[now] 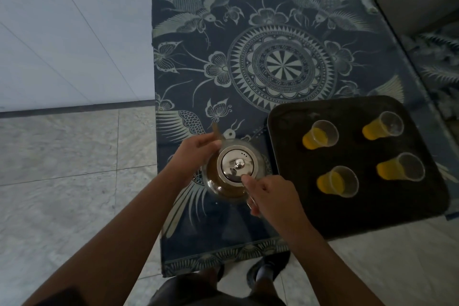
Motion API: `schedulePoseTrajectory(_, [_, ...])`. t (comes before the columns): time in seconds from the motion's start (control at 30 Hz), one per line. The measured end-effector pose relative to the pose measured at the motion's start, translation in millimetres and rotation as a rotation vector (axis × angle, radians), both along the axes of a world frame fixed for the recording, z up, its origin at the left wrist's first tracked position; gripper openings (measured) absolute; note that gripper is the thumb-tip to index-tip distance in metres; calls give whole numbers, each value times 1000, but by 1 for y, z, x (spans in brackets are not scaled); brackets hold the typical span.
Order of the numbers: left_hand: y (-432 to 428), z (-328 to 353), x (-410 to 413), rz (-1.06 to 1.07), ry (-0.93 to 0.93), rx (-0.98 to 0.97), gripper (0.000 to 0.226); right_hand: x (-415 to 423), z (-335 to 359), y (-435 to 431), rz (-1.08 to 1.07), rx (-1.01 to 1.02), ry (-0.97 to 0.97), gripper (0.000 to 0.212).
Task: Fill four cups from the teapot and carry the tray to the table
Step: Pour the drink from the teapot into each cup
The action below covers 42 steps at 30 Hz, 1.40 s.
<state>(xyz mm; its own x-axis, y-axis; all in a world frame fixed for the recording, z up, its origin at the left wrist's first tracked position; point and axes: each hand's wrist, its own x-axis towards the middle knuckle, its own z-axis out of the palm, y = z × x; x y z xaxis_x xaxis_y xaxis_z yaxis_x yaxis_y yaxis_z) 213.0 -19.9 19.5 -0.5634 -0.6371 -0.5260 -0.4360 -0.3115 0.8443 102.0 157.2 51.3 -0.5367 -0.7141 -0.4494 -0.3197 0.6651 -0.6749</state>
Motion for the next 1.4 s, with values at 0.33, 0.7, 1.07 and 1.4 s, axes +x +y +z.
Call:
schedulePoseTrajectory(0.33, [-14, 5, -18, -155, -60, -13, 29, 9, 6, -1, -79, -48, -230, 53])
schedulePoseTrajectory(0.7, [-10, -2, -16, -117, -61, -35, 27, 8, 2, -2, -73, -9, -174, 58])
schedulePoseTrajectory(1.07, [4, 34, -26, -183, -366, -441, 17, -2, 7, 10, 139, -3, 84, 51])
schedulePoseTrajectory(1.4, [103, 79, -53, -9, -427, -870, 26, -81, 31, 69, 291, -84, 163, 30])
